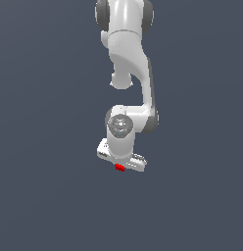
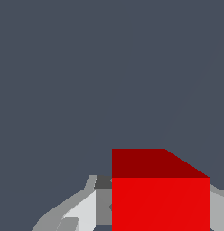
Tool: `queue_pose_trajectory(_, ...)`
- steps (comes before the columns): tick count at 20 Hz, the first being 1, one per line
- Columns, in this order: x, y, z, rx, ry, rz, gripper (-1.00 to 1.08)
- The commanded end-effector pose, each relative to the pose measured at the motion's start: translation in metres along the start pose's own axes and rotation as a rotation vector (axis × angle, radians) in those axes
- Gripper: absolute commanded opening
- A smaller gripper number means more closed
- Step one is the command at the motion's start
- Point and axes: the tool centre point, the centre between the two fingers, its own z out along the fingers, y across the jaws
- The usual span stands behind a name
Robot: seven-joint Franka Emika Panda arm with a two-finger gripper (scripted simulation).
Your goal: Pick up the red cube and move it to a goal position.
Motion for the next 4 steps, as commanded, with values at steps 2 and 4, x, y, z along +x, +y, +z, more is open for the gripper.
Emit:
queue_pose_trajectory(2, -0.0042, -0.0119, -0.0048, -0.001, 0.0, 0.002, -1.0)
queue_pose_trajectory(4, -0.0045, -0.0137, -0.0054, -0.001, 0.0, 0.002, -1.0)
